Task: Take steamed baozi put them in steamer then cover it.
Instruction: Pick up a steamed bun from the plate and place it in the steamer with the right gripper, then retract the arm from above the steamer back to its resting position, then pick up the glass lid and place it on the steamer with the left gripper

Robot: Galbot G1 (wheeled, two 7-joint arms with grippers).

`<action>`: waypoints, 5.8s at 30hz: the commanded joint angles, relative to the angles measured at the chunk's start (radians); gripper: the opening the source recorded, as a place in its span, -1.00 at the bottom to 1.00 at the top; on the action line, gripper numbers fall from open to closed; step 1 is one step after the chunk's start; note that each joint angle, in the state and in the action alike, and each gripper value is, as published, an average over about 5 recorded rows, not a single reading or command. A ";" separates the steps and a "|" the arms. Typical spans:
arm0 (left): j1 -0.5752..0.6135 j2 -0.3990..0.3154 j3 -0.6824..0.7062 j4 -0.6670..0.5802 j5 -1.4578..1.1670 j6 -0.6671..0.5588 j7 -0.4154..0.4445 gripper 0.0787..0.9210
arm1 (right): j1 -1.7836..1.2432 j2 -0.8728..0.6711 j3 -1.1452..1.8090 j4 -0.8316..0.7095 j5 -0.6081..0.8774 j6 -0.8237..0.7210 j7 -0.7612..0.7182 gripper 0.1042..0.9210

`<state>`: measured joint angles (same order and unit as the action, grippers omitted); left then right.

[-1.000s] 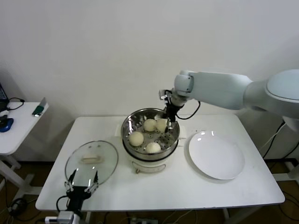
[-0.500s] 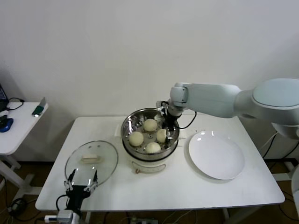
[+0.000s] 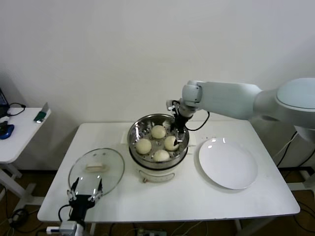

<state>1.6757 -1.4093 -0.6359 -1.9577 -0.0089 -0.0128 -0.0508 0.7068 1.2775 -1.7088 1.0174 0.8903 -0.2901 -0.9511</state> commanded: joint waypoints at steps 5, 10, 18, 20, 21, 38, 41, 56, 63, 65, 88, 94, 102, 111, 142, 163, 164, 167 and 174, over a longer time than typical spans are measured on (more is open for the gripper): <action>0.010 0.005 -0.004 -0.009 0.013 0.000 -0.002 0.77 | 0.046 -0.254 0.110 0.112 0.051 0.235 0.250 0.76; 0.019 0.001 -0.004 -0.012 0.028 -0.003 -0.004 0.77 | -0.007 -0.417 0.171 0.231 0.070 0.326 0.422 0.76; -0.001 -0.006 -0.009 -0.031 0.073 0.001 -0.006 0.77 | -0.420 -0.645 0.586 0.333 -0.031 0.443 0.621 0.76; -0.006 -0.010 -0.012 -0.034 0.094 -0.002 -0.006 0.77 | -0.533 -0.671 0.696 0.341 -0.070 0.461 0.644 0.76; -0.007 -0.012 -0.013 -0.036 0.104 -0.003 -0.007 0.77 | -0.596 -0.679 0.757 0.344 -0.088 0.468 0.660 0.76; -0.003 -0.033 -0.016 -0.049 0.252 -0.018 -0.015 0.77 | -1.466 -0.508 1.813 0.395 -0.310 0.502 0.774 0.76; -0.011 -0.025 -0.028 -0.048 0.305 -0.016 -0.009 0.77 | -1.563 -0.450 1.924 0.436 -0.335 0.476 0.778 0.76; -0.025 0.041 -0.062 -0.048 1.189 -0.007 0.033 0.77 | -1.904 -0.252 2.244 0.601 -0.405 0.368 0.759 0.76; -0.109 0.053 -0.010 0.111 1.352 0.004 -0.007 0.77 | -1.914 -0.227 2.270 0.568 -0.430 0.376 0.757 0.76; -0.144 0.048 0.001 0.169 1.391 0.000 -0.020 0.77 | -1.918 -0.223 2.276 0.563 -0.438 0.377 0.757 0.76; -0.442 0.057 0.011 0.518 1.452 -0.013 -0.088 0.77 | -1.896 -0.171 2.233 0.515 -0.536 0.381 0.754 0.76; -0.486 0.059 0.012 0.554 1.443 -0.005 -0.111 0.77 | -1.895 -0.160 2.228 0.508 -0.558 0.382 0.747 0.76; -0.505 0.071 0.030 0.571 1.399 0.002 -0.112 0.77 | -1.894 -0.149 2.227 0.487 -0.591 0.392 0.739 0.76; -0.505 0.071 0.037 0.590 1.384 -0.002 -0.100 0.41 | -1.896 -0.138 2.237 0.475 -0.618 0.400 0.731 0.76; -0.205 0.242 -0.059 0.075 1.160 0.019 -0.041 -0.83 | -1.838 -0.135 2.222 0.406 -0.652 0.408 0.728 0.76; -0.383 0.504 0.298 -0.211 1.133 0.501 0.099 -0.83 | -1.747 -0.143 2.156 0.343 -0.697 0.401 0.733 0.76; -0.421 0.515 0.352 -0.211 1.143 0.541 0.114 -0.83 | -1.744 -0.141 2.156 0.339 -0.700 0.401 0.733 0.76; -0.544 0.518 0.511 -0.198 1.175 0.645 0.172 -0.83 | -1.735 -0.133 2.156 0.328 -0.706 0.402 0.734 0.76; -0.762 0.384 0.733 -0.130 1.294 0.767 0.343 -0.83 | -1.734 -0.127 2.163 0.326 -0.709 0.403 0.737 0.76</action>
<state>1.2364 -0.9773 -0.3125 -2.0976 1.1564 0.4617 0.0836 -1.0398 1.1480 0.4571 1.3543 0.1878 0.1127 -0.2158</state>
